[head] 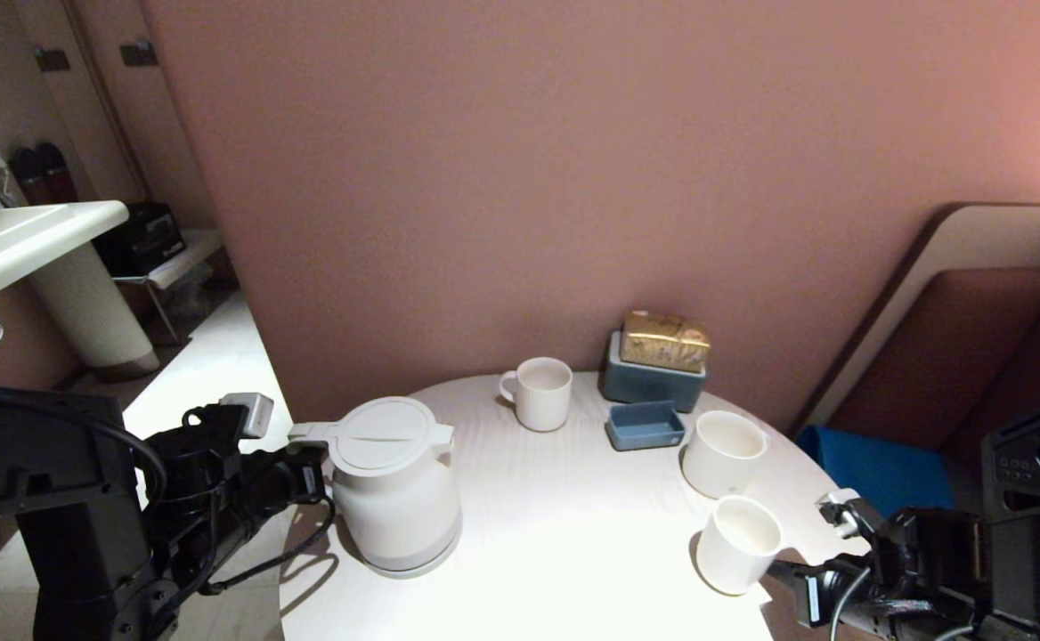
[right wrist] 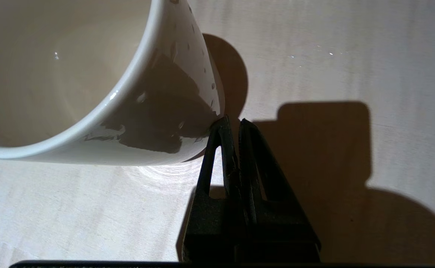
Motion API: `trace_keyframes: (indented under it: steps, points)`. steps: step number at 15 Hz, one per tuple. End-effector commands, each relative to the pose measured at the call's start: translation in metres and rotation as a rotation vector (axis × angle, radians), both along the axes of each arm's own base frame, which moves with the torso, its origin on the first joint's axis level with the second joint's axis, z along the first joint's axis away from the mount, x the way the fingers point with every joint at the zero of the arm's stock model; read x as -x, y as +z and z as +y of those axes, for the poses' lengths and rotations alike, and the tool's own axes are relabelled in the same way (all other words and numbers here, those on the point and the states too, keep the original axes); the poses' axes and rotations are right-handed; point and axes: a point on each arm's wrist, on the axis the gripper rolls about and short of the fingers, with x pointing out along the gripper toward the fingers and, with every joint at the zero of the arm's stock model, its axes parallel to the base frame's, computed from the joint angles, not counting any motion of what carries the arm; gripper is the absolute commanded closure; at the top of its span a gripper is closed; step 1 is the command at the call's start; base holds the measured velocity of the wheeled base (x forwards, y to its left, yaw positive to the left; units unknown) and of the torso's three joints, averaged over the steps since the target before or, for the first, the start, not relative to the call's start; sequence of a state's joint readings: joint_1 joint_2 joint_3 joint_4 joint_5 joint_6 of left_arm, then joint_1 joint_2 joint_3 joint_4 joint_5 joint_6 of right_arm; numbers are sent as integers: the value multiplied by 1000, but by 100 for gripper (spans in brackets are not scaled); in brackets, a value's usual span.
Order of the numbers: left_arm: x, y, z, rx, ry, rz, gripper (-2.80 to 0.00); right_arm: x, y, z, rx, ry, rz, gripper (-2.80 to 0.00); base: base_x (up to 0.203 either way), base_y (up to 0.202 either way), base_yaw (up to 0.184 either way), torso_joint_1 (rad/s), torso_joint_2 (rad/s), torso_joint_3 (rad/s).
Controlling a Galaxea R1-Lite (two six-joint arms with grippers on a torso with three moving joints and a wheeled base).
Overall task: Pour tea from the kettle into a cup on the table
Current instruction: Pick up the kettle
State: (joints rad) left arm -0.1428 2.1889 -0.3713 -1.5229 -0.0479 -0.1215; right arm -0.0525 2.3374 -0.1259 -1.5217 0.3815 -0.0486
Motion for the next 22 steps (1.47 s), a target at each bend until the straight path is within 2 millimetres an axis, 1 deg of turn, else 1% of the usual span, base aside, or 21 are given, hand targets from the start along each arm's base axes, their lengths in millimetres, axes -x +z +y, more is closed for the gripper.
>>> trace_keyframes:
  steps: [1, 8, 13, 17, 19, 22]
  points:
    - [-1, 3, 0, 7, 1, -42, 0, -4, 4, 3, 0, 11, -50, 0, 0, 0, 0, 0, 0, 0]
    - [-1, 3, 0, 7, 2, -42, 0, -11, 3, 24, 11, 17, -60, 0, 0, 0, 0, 0, 0, 0]
    - [-1, 4, 0, 7, 2, -43, 0, -12, 2, 25, 12, 17, -61, 0, 0, 0, 0, 0, 0, 0]
    - [-1, 3, 0, 7, 2, -40, 0, -13, 2, 36, 0, 12, -55, 0, 0, 0, 0, 0, 0, 0]
    - [-1, 3, 0, 7, 2, -40, 0, -12, 2, 37, 2, 14, -55, 0, 0, 0, 0, 0, 0, 0]
    - [-1, 3, 0, 7, 1, -40, 0, -5, 7, 33, 10, 1, -44, 0, 0, 0, 0, 0, 0, 0]
